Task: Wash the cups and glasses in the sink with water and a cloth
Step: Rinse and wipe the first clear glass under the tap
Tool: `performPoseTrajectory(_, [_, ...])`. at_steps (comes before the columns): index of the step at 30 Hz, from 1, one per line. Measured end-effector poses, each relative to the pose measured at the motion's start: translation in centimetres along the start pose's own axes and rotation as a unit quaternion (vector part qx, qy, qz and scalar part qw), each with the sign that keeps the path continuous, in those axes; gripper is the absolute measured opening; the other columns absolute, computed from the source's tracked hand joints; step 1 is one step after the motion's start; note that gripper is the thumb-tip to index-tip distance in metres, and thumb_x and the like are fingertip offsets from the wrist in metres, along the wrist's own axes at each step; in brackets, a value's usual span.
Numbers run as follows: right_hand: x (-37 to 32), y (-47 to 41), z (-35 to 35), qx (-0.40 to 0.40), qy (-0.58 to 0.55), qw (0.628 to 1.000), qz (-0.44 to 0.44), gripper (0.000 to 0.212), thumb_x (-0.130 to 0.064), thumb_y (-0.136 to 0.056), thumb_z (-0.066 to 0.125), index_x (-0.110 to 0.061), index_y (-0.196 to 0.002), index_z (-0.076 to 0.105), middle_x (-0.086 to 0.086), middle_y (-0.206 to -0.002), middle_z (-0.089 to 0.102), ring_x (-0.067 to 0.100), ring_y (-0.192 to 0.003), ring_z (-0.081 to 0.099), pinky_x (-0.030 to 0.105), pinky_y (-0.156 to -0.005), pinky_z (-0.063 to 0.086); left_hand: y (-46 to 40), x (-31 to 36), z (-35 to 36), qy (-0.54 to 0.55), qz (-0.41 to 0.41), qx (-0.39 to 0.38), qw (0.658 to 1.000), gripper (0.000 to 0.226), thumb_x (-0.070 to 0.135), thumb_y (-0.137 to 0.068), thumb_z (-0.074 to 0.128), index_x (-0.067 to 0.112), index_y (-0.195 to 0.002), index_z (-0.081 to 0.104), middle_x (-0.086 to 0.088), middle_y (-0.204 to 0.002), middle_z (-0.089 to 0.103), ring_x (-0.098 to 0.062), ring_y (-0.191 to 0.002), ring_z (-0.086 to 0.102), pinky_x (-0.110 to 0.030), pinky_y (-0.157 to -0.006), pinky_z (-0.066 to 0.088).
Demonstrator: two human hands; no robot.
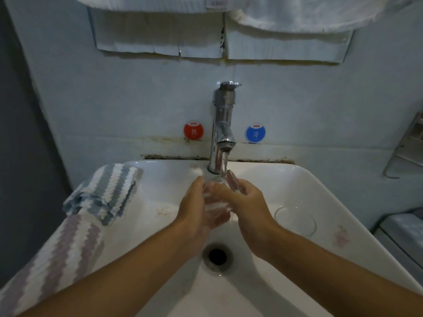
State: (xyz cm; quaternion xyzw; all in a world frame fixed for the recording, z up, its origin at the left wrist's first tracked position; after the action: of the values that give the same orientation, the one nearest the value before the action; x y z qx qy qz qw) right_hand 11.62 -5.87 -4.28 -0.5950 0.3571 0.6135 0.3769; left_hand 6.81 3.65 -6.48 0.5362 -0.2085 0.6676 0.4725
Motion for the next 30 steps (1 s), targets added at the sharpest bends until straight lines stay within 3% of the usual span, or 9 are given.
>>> performPoseTrajectory(4, [-0.4, 0.0, -1.1, 0.041, 0.044, 0.998, -0.024, 0.041, -0.04, -0.075, 0.081, -0.025, -0.111, 0.065, -0.008, -0.097, 0.072, 0.004, -0.085, 0.069, 0.012, -0.066, 0.049, -0.2, -1.2, 0.1, 0.005, -0.033, -0.005, 0.999, 0.039, 0.044, -0.099, 0.047, 0.016, -0.113, 0.07, -0.01, -0.111, 0.071, -0.03, -0.102, 0.069, -0.046, -0.082, 0.06])
performPoseTrajectory(7, [-1.8, -0.2, -1.4, 0.053, 0.118, 0.988, -0.082, 0.045, -0.04, -0.071, 0.085, -0.024, -0.108, 0.065, -0.014, -0.093, 0.07, -0.006, -0.079, 0.066, 0.006, -0.058, 0.046, -0.4, -0.7, -0.7, -0.05, -0.02, 0.033, 0.998, 0.032, 0.041, -0.099, 0.049, 0.019, -0.114, 0.067, -0.008, -0.114, 0.067, -0.03, -0.102, 0.066, -0.044, -0.073, 0.062])
performPoseTrajectory(9, [-2.5, -0.4, -1.6, 0.059, 0.164, 0.978, -0.116, 0.048, -0.039, -0.067, 0.088, -0.023, -0.107, 0.065, -0.012, -0.091, 0.071, -0.006, -0.078, 0.067, 0.007, -0.063, 0.05, -0.3, -0.6, -0.6, -0.053, -0.023, 0.03, 0.998, 0.035, 0.045, -0.098, 0.049, 0.019, -0.112, 0.068, -0.01, -0.113, 0.068, -0.031, -0.101, 0.067, -0.046, -0.072, 0.062])
performPoseTrajectory(12, [-2.5, -1.0, -1.6, 0.066, 0.26, 0.954, -0.132, 0.057, -0.043, -0.066, 0.088, -0.022, -0.113, 0.064, -0.008, -0.099, 0.071, 0.005, -0.086, 0.068, 0.023, -0.079, 0.058, -0.3, -1.0, 0.4, -0.069, -0.046, -0.013, 0.996, 0.054, 0.067, -0.088, 0.051, 0.022, -0.112, 0.07, -0.009, -0.109, 0.072, -0.031, -0.1, 0.069, -0.05, -0.075, 0.06])
performPoseTrajectory(16, [-2.2, -0.9, -1.0, 0.066, 0.342, 0.925, -0.149, 0.053, -0.037, -0.074, 0.084, -0.023, -0.119, 0.061, -0.004, -0.109, 0.067, 0.012, -0.101, 0.062, 0.028, -0.089, 0.055, -0.2, -1.2, 0.9, -0.155, -0.042, -0.011, 0.987, 0.049, 0.061, -0.087, 0.059, 0.021, -0.115, 0.066, -0.007, -0.11, 0.07, -0.026, -0.101, 0.066, -0.045, -0.076, 0.061])
performPoseTrajectory(20, [-2.6, -0.2, 0.3, 0.029, 0.419, 0.887, -0.194, 0.039, -0.035, -0.075, 0.084, -0.03, -0.103, 0.058, -0.011, -0.098, 0.06, 0.009, -0.1, 0.051, 0.013, -0.076, 0.043, 0.1, -1.2, 0.5, -0.185, -0.044, -0.008, 0.982, 0.04, 0.06, -0.087, 0.06, 0.026, -0.108, 0.063, 0.0, -0.101, 0.071, -0.022, -0.096, 0.067, -0.039, -0.075, 0.061])
performPoseTrajectory(26, [-3.2, -0.2, 0.7, 0.007, 0.442, 0.873, -0.207, 0.044, -0.035, -0.074, 0.083, -0.023, -0.111, 0.061, -0.006, -0.103, 0.063, 0.011, -0.101, 0.049, 0.017, -0.079, 0.043, 0.1, -1.2, 0.9, -0.183, -0.067, -0.065, 0.979, 0.034, 0.049, -0.086, 0.067, 0.026, -0.111, 0.064, -0.004, -0.105, 0.073, -0.027, -0.102, 0.067, -0.04, -0.071, 0.062])
performPoseTrajectory(28, [-3.2, -0.3, 0.6, 0.007, 0.435, 0.875, -0.215, 0.041, -0.033, -0.074, 0.084, -0.027, -0.106, 0.06, -0.008, -0.1, 0.062, 0.01, -0.098, 0.049, 0.013, -0.073, 0.039, 0.1, -1.1, 1.0, -0.173, -0.058, -0.052, 0.982, 0.036, 0.055, -0.087, 0.062, 0.027, -0.11, 0.065, -0.004, -0.105, 0.072, -0.028, -0.101, 0.067, -0.043, -0.072, 0.062])
performPoseTrajectory(30, [-3.0, -0.5, 0.5, 0.004, 0.42, 0.883, -0.209, 0.045, -0.034, -0.073, 0.084, -0.028, -0.11, 0.058, -0.008, -0.102, 0.062, 0.011, -0.101, 0.05, 0.016, -0.076, 0.043, 0.1, -1.2, 0.9, -0.162, -0.057, -0.027, 0.985, 0.039, 0.061, -0.09, 0.055, 0.029, -0.108, 0.066, -0.005, -0.106, 0.071, -0.03, -0.1, 0.067, -0.045, -0.07, 0.062])
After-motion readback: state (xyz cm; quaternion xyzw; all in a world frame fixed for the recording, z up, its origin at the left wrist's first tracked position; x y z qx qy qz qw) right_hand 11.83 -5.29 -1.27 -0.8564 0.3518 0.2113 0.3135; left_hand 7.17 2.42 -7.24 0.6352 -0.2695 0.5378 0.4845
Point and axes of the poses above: each hand's wrist, its own y-axis away from the middle knuckle, its own z-axis out of the palm, x = y × z, the point moved 9 cm from there along -y, towards the middle knuckle
